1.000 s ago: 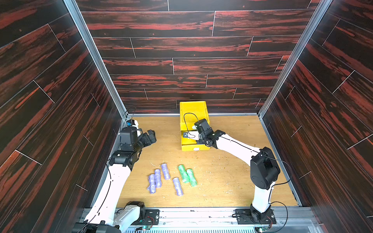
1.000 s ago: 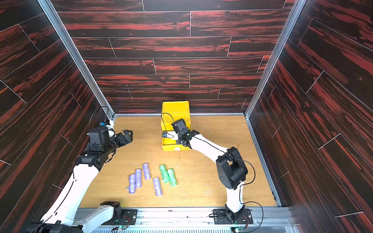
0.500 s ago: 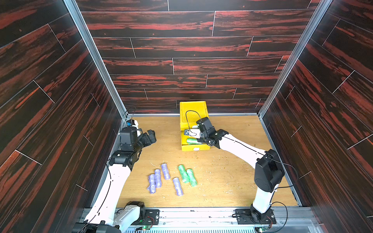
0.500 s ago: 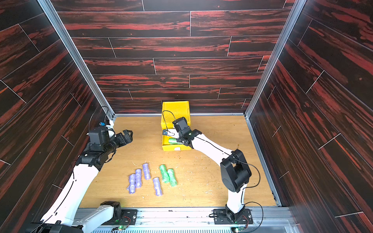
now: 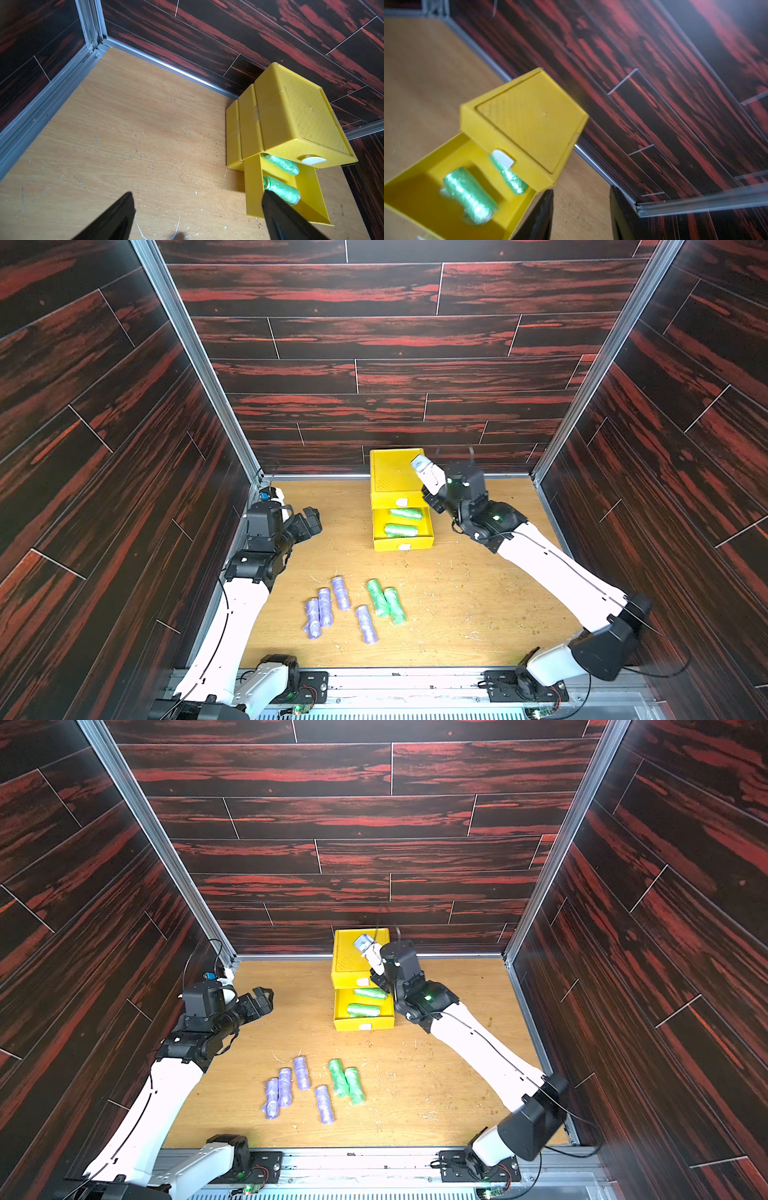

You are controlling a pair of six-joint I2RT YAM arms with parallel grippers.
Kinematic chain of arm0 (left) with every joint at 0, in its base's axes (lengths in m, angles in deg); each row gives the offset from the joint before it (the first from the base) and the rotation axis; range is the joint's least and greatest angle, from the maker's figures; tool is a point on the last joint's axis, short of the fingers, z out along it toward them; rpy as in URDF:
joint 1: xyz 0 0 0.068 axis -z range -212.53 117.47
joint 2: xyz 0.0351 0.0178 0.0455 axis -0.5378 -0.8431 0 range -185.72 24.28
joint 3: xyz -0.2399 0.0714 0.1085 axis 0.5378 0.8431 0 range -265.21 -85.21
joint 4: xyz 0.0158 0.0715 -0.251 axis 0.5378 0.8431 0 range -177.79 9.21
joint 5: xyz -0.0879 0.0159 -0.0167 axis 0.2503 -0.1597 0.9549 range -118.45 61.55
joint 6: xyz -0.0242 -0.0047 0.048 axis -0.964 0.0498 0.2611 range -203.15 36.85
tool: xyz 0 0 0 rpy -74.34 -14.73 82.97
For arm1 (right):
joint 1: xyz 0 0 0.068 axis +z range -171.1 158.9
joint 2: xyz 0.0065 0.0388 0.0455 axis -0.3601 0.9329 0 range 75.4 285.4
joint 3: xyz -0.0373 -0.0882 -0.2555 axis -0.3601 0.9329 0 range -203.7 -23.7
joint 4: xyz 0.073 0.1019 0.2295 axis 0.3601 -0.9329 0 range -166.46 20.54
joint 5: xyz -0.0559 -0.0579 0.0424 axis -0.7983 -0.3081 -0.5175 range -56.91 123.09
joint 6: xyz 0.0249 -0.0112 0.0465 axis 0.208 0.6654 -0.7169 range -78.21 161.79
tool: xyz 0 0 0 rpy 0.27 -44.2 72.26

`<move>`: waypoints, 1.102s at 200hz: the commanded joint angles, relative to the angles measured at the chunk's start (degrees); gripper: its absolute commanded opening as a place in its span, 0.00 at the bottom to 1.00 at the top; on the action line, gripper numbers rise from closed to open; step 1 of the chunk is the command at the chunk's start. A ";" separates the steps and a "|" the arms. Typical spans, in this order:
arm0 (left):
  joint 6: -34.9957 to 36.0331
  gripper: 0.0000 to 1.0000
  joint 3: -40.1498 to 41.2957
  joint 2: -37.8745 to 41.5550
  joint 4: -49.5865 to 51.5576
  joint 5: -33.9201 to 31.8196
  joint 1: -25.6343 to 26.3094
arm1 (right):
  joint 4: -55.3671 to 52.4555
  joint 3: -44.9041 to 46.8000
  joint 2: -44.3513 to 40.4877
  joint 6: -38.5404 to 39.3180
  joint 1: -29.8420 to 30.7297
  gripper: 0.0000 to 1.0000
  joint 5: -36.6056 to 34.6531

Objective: Sort the rolls of trash bags by color and place them into the drawer
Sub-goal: Place the roll of trash bags in the drawer, then pick up the roll of trash bags from the center of the board.

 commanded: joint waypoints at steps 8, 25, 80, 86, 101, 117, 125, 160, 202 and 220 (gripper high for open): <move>-2.20 0.99 -4.03 4.20 7.96 -5.38 8.43 | -0.29 0.43 -3.93 -18.81 -0.57 0.46 -7.09; -5.79 0.99 -6.97 4.68 15.63 -12.22 16.54 | -2.22 0.22 -5.22 -22.75 -1.05 0.53 -9.64; -26.07 0.99 -6.58 -2.70 25.74 -19.96 36.70 | -6.26 2.10 -9.24 -27.50 -1.46 0.53 -11.64; -28.30 1.00 -5.51 -3.52 24.44 -19.71 38.36 | -6.40 2.58 -9.72 -27.74 -1.46 0.53 -11.60; -32.73 1.00 -3.15 -6.30 21.43 -19.62 42.09 | -6.04 4.23 -11.11 -27.86 -1.46 0.53 -11.62; -36.24 1.00 -0.88 -9.65 17.12 -18.47 44.45 | -4.81 6.41 -12.86 -27.24 -1.46 0.53 -11.97; -37.41 1.00 -0.39 -11.34 15.67 -17.76 45.20 | -4.29 7.33 -13.58 -26.95 -1.54 0.53 -12.29; -40.79 1.00 1.60 -17.96 11.10 -15.57 46.26 | -3.42 9.52 -15.15 -25.99 -1.63 0.54 -12.59; -43.48 0.90 3.91 -21.87 8.66 -16.52 46.01 | -1.83 12.38 -16.41 -25.39 -1.72 0.54 -11.59; -44.90 0.86 4.32 -23.59 9.16 -15.92 45.58 | -1.62 13.00 -16.52 -25.30 -1.81 0.54 -11.47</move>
